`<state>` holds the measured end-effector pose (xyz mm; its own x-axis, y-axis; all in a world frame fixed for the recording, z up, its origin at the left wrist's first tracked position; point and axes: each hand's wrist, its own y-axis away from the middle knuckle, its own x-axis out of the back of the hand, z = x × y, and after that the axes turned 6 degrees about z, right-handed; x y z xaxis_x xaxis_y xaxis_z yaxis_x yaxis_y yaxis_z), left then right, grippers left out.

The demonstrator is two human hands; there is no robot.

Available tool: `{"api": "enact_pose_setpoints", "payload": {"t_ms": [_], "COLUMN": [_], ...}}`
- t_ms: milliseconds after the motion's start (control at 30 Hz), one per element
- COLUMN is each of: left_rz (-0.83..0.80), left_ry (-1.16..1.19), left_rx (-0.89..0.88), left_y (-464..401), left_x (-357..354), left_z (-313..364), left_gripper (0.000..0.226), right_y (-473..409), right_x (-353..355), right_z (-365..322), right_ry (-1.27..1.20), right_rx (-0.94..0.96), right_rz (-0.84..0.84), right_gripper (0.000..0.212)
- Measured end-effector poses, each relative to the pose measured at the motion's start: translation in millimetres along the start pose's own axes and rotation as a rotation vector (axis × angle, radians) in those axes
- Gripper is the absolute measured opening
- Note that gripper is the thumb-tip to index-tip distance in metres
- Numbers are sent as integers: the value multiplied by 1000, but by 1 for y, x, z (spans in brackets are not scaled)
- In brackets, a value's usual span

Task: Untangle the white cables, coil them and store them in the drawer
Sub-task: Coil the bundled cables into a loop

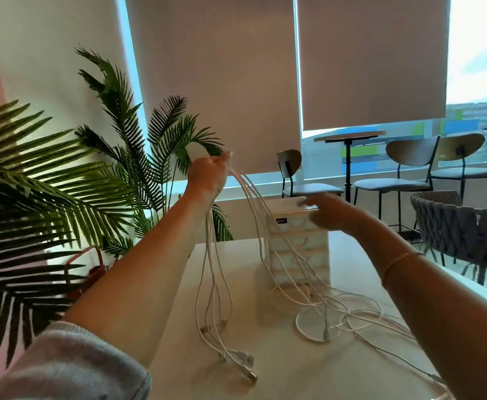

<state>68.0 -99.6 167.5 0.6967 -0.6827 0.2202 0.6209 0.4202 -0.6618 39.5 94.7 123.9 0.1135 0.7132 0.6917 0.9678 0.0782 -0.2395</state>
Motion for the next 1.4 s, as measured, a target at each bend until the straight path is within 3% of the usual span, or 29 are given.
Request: {"api": "enact_pose_setpoints", "payload": {"t_ms": [67,100,167,300,467,600,800,933,1100,1400], "left_rz": [-10,-8,-52,-139,-467,-577,-579,-556,-527,-607], "left_ry": [-28,-49,-26,-87,277,236,188,208,89,-291], "left_rx": [-31,-56,-74,-35,49,-40,-74,-54,-47,-45], "left_y": [5,9,16,14,27,34,41,50,53,43], "left_x": [-7,-11,-13,-14,-12,-4,3,6,15,30], "left_z": [7,8,12,11,5,-4,-43,-70,-78,-77], "left_gripper": [43,43,41,36,35,31,30,28,32,22], "right_y": [5,11,16,8,-11,-14,-22,-25,-30,-23], "right_x": [-1,-3,-13,-20,-11,-7,7,13,16,7], "right_z": [-47,-66,-87,-98,-88,-79,-66,-66,-65,-71], "right_ry": [-461,-579,-668,-446,17,181,-89,-76,-229,7], "right_rx": [210,300,292,177,206,241,213,185,185,272], "right_rz": [-59,-43,-37,80,355,314,414,474,500,457], "right_gripper": [39,42,47,57,75,64,51,49,49,51]}}
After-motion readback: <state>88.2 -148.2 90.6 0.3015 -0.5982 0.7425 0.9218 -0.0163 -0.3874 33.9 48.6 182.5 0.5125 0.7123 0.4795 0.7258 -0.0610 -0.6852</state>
